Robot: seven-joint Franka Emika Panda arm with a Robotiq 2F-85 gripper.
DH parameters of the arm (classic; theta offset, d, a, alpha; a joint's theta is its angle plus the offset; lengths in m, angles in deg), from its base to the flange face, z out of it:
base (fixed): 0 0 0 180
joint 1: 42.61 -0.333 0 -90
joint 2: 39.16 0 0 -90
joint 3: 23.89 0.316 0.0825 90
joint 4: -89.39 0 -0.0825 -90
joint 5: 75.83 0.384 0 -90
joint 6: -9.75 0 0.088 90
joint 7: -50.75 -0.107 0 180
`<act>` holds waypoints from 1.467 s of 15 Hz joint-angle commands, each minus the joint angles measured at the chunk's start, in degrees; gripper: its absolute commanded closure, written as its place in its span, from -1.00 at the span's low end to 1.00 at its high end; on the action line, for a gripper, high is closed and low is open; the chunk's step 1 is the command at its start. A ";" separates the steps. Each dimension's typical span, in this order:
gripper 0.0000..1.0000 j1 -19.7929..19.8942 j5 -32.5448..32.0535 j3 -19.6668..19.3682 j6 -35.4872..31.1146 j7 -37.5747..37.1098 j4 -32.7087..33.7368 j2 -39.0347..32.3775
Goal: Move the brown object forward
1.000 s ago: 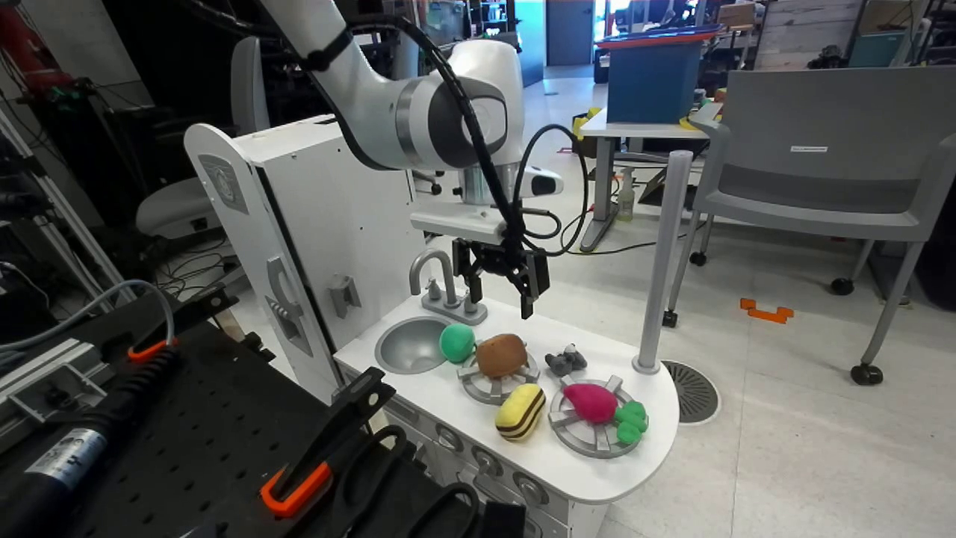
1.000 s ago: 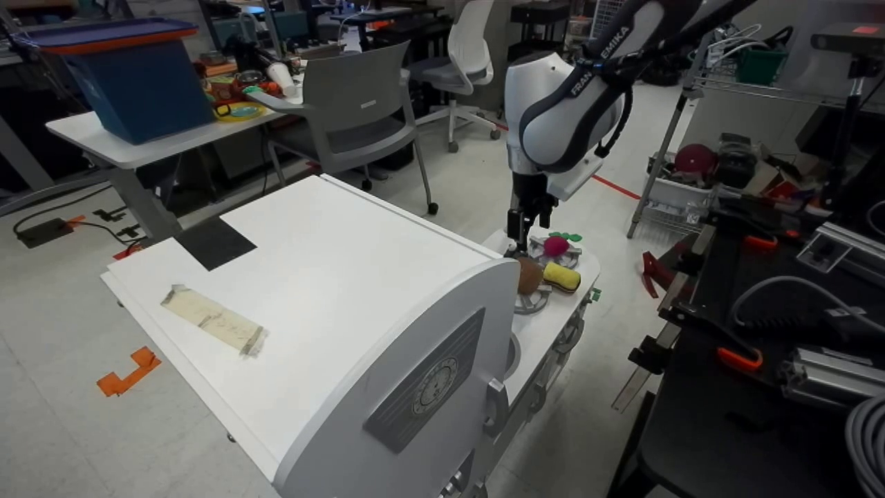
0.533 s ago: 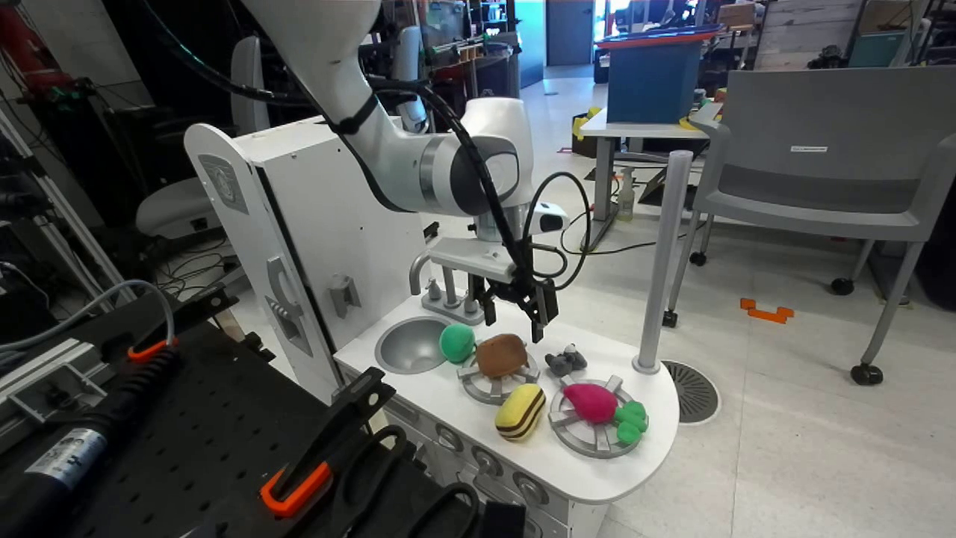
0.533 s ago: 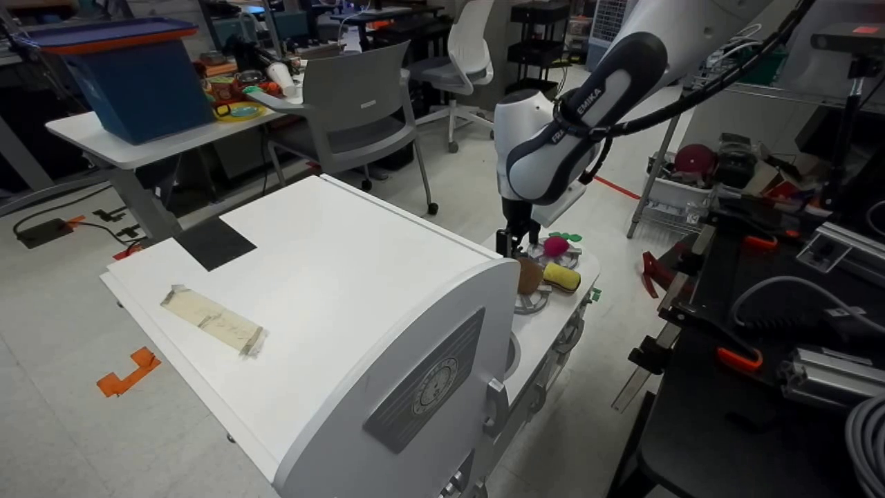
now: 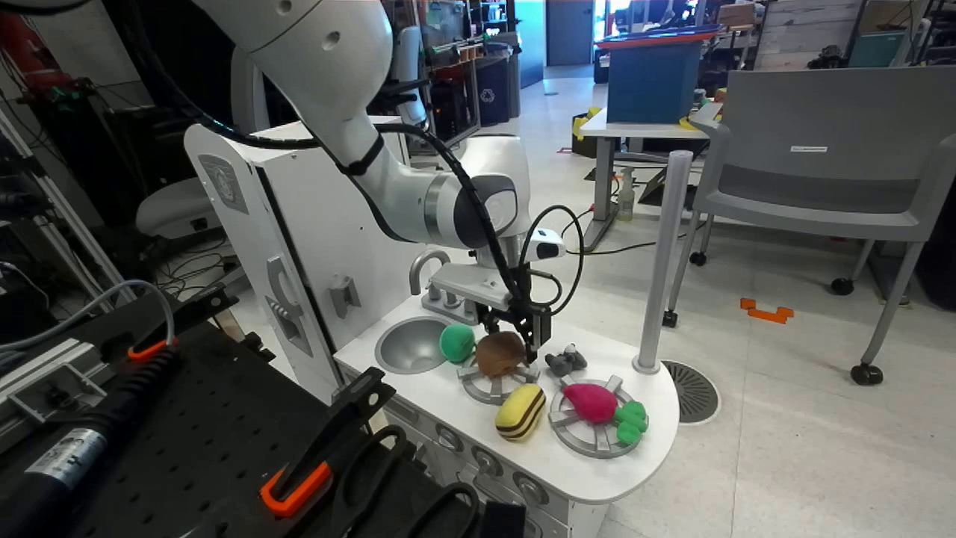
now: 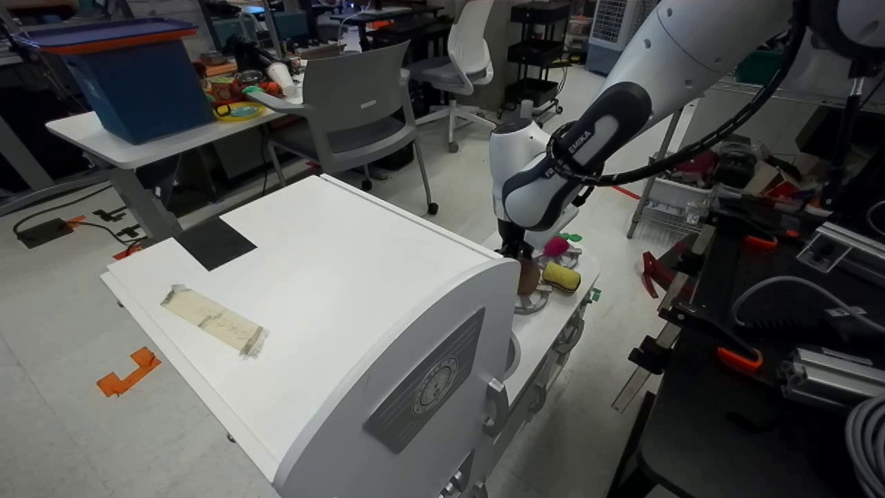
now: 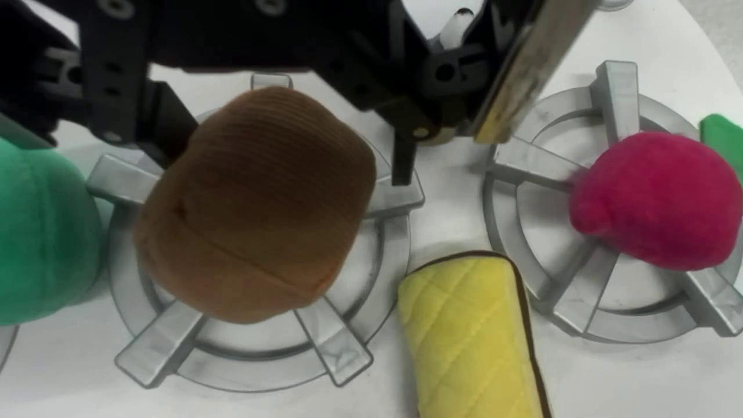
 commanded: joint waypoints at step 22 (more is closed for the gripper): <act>0.88 7.92 -1.16 5.38 -6.08 17.98 -28.74 16.45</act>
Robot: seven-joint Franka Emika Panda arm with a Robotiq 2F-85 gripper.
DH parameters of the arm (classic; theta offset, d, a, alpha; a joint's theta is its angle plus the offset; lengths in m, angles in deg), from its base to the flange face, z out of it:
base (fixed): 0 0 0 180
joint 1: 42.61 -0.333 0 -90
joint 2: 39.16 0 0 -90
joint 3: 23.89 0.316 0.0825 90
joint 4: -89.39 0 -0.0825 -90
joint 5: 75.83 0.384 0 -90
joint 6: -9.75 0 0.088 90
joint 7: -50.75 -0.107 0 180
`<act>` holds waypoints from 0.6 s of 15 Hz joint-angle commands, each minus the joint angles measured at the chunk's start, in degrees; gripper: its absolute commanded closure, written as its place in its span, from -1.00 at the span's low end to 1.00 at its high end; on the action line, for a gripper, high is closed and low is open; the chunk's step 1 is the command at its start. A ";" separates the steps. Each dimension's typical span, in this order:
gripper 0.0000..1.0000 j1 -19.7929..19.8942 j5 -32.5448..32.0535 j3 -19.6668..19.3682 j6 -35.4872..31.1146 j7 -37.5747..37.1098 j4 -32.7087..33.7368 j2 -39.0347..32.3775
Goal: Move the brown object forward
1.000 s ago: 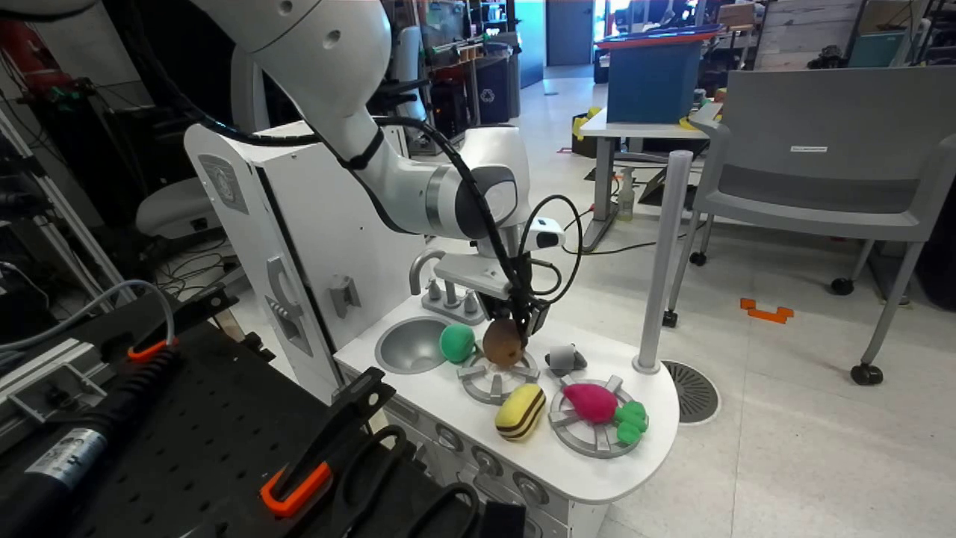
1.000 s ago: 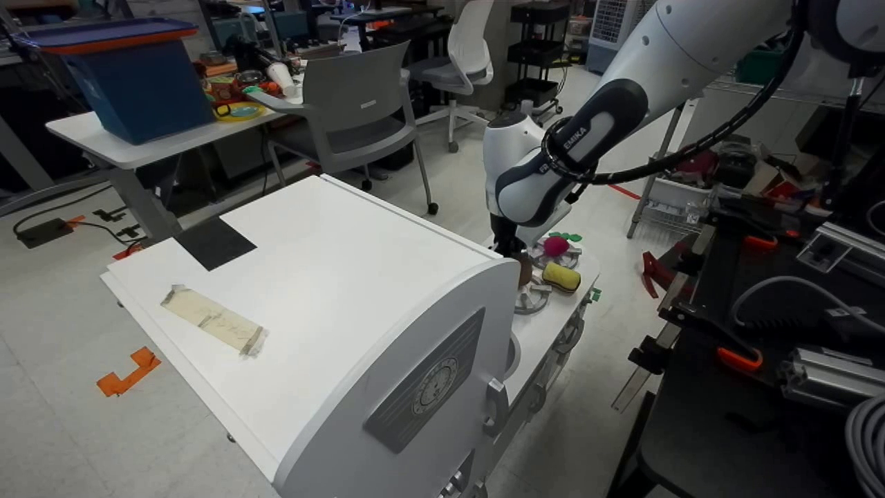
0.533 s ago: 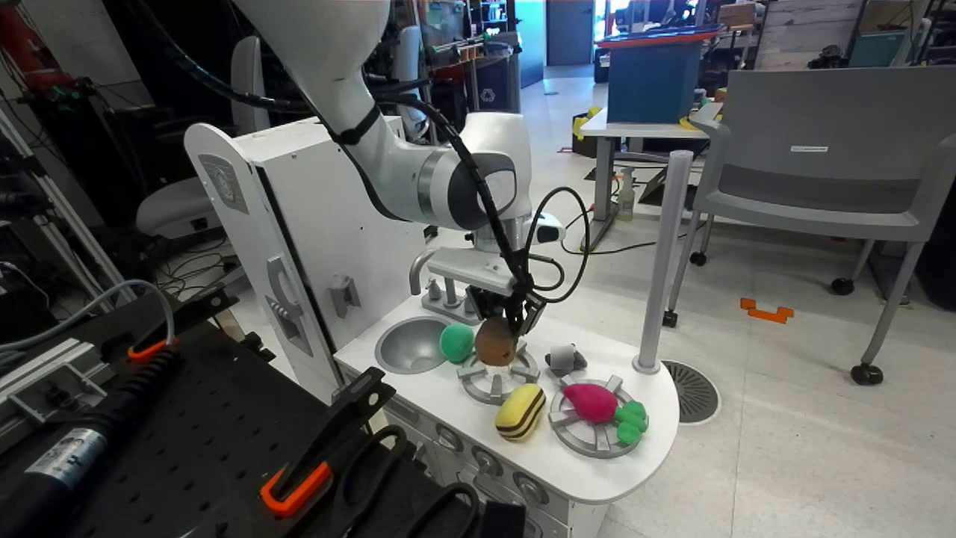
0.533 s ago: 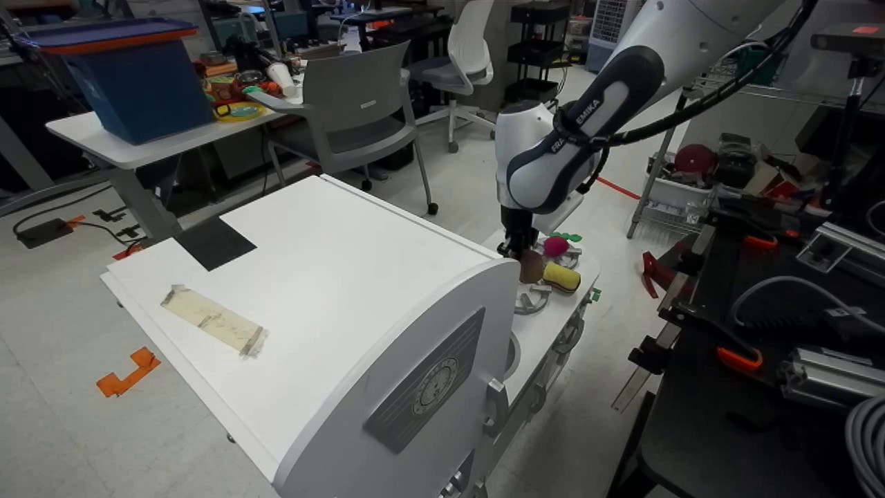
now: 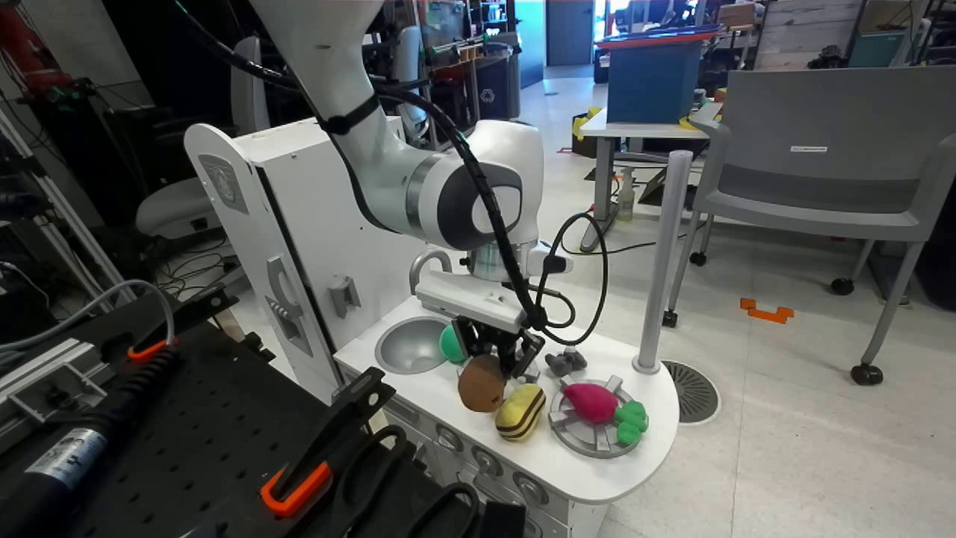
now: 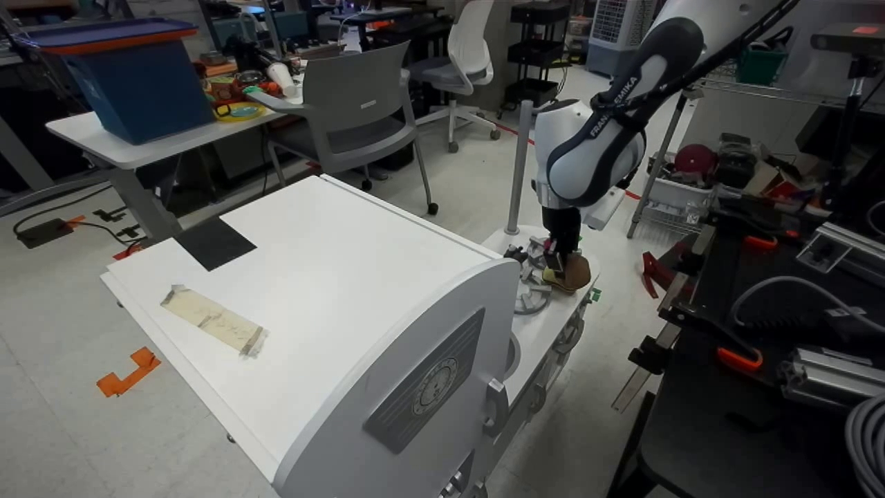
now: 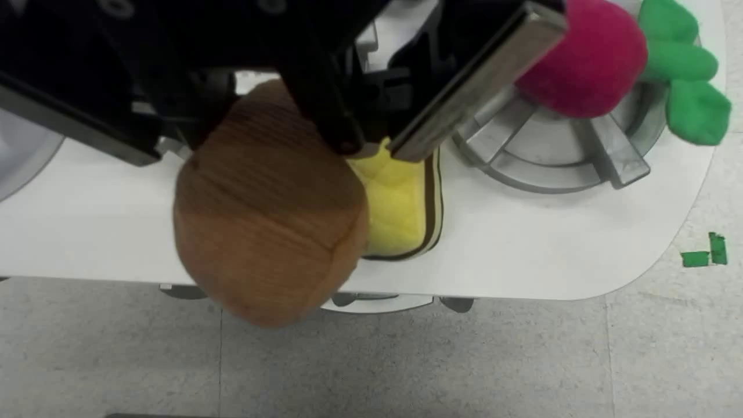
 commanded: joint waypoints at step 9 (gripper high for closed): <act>0.88 -2.02 -2.46 2.31 -11.35 2.88 -3.55 -2.59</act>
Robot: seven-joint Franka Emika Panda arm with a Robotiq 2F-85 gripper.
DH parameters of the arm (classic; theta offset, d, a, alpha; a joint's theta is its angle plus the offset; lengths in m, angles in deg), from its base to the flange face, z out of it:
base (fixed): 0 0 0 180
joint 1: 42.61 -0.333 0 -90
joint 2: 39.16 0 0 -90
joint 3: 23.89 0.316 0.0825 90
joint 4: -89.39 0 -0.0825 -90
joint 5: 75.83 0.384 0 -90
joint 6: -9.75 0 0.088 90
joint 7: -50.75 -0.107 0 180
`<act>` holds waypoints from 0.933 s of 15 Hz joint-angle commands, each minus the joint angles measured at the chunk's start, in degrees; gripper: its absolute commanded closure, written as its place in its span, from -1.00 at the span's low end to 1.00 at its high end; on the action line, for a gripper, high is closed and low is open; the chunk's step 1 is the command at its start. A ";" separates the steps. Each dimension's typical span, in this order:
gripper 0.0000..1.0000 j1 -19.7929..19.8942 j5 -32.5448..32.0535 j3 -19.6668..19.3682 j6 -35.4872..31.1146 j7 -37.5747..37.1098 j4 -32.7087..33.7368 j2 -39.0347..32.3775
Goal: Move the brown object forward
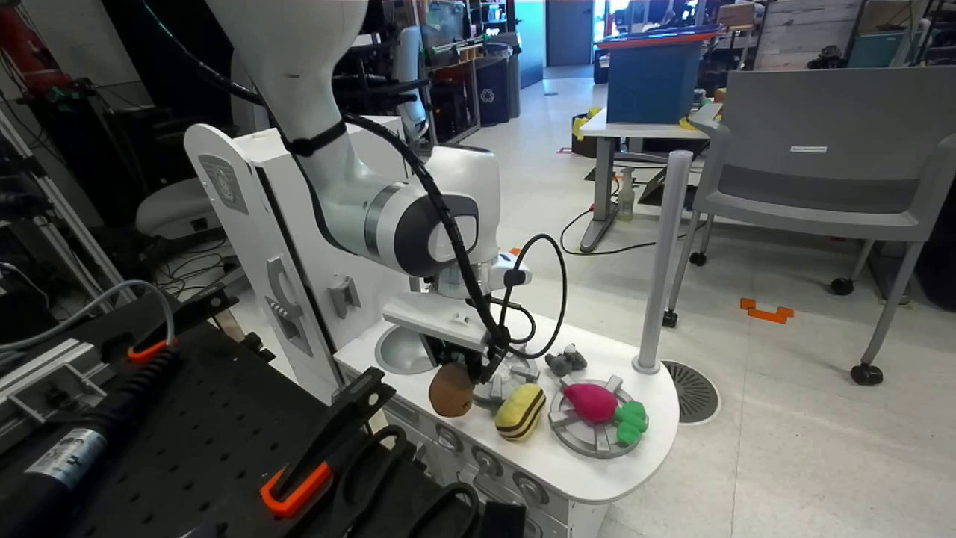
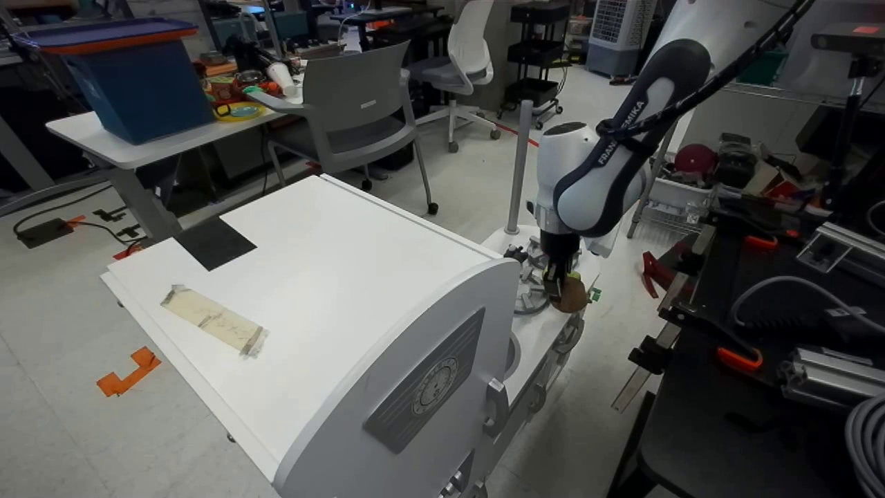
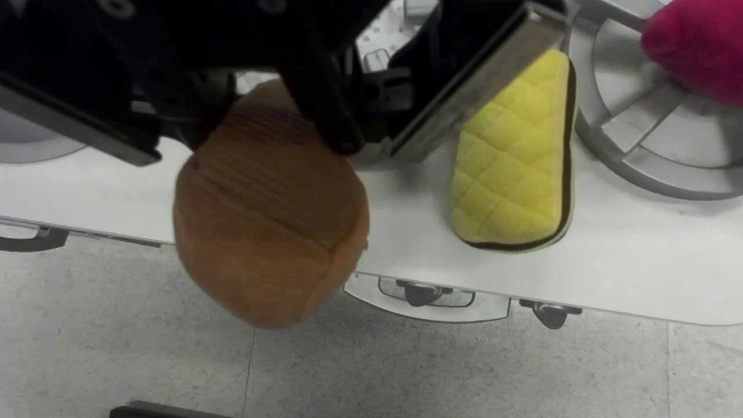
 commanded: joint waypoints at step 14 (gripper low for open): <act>-1.00 -1.78 -3.37 -0.12 -5.03 -0.34 4.30 -4.63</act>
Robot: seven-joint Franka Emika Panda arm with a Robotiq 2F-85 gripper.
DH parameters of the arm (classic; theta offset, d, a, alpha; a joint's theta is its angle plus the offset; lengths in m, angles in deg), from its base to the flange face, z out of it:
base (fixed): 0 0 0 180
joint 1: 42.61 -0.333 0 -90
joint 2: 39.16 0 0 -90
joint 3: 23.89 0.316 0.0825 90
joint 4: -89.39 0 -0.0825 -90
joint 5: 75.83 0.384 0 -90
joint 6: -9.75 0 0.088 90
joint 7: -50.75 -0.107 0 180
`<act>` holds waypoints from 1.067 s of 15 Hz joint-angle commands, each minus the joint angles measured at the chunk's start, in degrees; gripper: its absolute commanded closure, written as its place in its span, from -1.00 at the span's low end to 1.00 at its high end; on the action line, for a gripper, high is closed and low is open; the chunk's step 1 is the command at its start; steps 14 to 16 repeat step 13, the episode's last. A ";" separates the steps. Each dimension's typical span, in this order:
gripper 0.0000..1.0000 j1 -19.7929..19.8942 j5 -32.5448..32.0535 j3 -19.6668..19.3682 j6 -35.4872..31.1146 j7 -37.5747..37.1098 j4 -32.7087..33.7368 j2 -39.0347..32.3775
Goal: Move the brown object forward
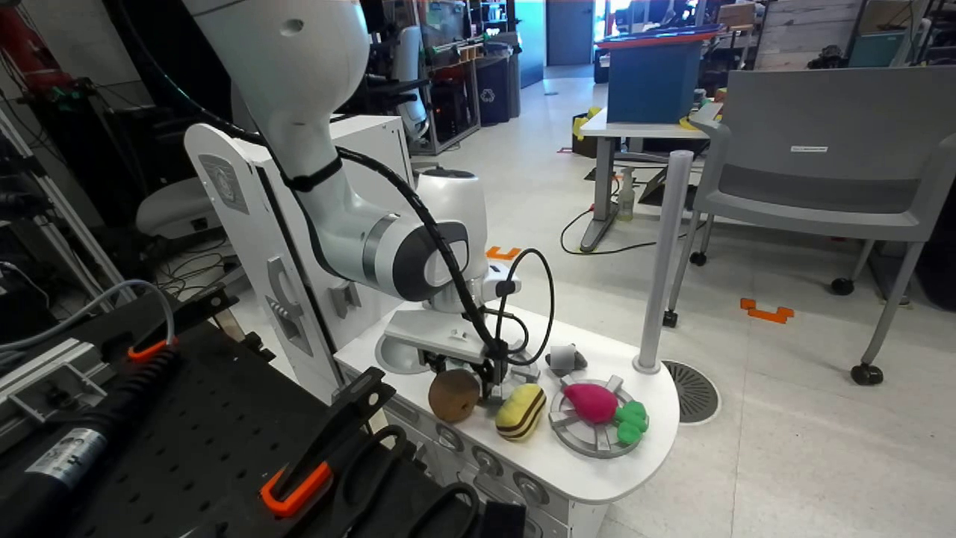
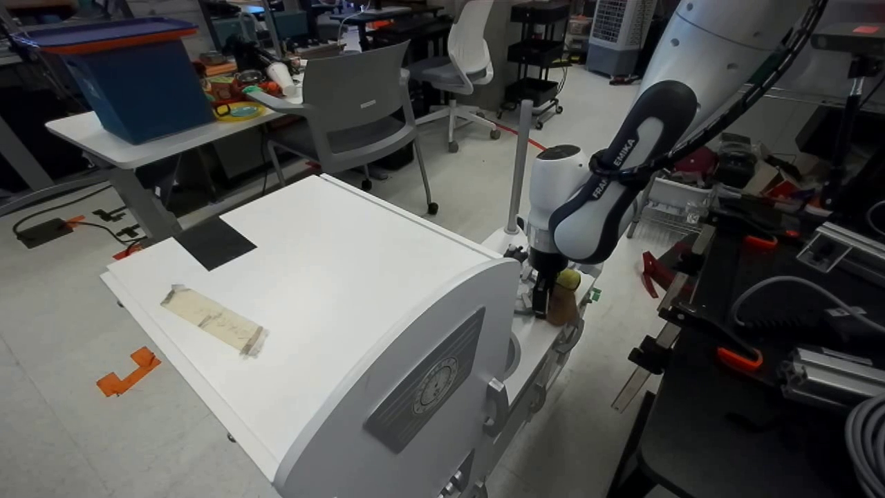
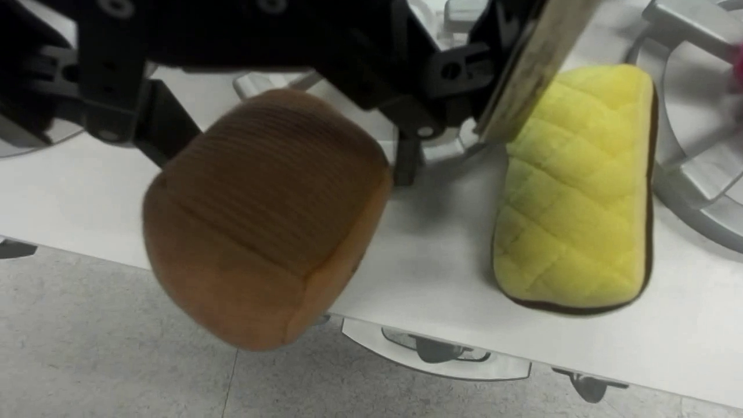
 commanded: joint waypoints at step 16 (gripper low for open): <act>-1.00 1.98 -0.03 1.24 4.69 -1.91 -9.18 12.42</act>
